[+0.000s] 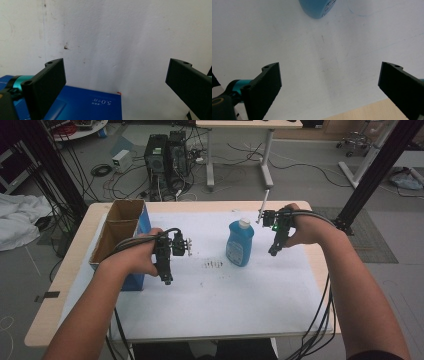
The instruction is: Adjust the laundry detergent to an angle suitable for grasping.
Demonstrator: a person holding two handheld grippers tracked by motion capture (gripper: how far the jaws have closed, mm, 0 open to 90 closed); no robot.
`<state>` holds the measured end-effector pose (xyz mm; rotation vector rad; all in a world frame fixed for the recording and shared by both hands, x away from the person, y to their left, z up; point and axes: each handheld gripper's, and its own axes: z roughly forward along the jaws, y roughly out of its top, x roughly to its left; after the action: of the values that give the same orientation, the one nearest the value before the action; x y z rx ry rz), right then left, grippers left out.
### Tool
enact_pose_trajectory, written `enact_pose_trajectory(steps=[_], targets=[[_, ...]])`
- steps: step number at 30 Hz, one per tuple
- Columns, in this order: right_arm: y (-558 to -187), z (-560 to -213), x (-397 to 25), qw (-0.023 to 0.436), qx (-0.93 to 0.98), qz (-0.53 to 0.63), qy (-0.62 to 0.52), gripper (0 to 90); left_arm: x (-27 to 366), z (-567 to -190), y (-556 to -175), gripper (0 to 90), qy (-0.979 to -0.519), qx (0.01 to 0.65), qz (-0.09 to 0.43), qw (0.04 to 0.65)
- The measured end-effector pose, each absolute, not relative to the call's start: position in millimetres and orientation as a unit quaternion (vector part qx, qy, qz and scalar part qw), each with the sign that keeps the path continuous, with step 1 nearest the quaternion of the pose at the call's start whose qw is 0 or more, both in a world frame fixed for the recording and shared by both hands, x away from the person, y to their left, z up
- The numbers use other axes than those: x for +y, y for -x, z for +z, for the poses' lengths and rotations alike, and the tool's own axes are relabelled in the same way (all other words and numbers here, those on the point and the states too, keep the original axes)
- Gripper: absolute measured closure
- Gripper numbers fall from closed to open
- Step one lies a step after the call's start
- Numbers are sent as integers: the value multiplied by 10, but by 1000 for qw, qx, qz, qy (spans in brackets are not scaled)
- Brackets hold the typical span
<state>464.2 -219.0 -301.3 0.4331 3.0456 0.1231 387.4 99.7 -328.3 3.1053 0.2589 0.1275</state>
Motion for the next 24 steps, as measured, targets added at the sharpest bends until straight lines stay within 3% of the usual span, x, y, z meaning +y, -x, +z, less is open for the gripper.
enact_pose_trajectory(steps=[24], targets=[[-4624, -2985, -2173, 39, 988, 34, -145, 39, 1033, -3239, -3825, 29, -995, 84, 50, 15]])
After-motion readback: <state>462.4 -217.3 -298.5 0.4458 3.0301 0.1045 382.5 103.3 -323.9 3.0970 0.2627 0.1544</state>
